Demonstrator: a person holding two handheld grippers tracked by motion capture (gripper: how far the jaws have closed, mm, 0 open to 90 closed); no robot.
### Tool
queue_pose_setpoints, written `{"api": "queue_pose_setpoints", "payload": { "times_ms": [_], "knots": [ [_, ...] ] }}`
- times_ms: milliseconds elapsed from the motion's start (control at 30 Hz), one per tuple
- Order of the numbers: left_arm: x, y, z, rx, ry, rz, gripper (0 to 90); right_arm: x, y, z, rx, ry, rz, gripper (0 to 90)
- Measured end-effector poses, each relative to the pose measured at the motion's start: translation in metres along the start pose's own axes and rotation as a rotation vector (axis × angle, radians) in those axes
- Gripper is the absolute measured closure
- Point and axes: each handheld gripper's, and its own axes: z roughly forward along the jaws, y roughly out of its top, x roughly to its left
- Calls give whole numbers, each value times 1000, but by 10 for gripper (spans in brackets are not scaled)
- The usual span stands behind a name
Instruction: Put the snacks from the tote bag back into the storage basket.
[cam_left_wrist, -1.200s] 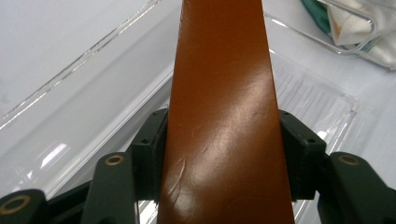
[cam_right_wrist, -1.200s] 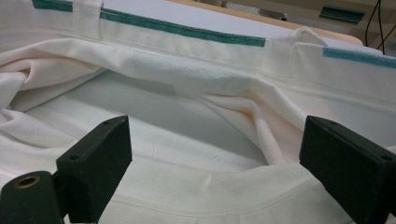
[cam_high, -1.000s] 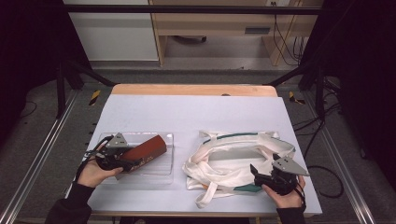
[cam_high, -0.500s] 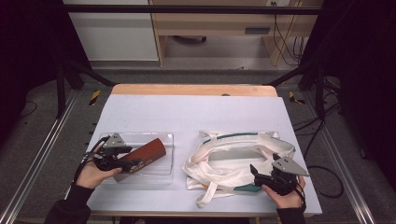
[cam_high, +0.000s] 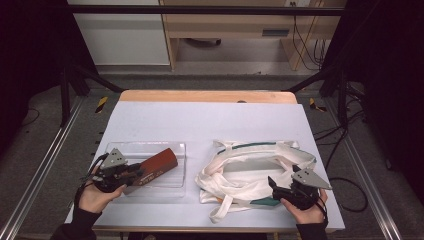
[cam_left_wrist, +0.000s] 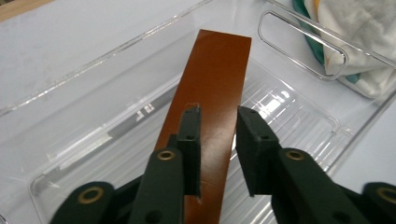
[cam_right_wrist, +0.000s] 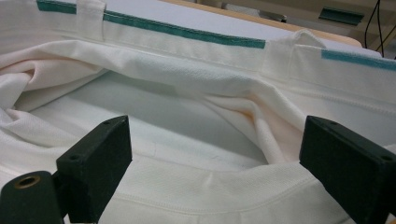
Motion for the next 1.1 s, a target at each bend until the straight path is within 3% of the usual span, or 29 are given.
{"api": "queue_pose_setpoints", "payload": {
  "times_ms": [267,667,1100],
  "knots": [
    [-6,-3,0,36,-49,3,897,0,0,0,1,1,0,99],
    [-4,-6,7,113,-50,4,898,0,-1,0,2,2,-2,100],
    [4,-8,5,118,-15,-12,898,1,-1,1,6,3,-7,99]
  ]
}}
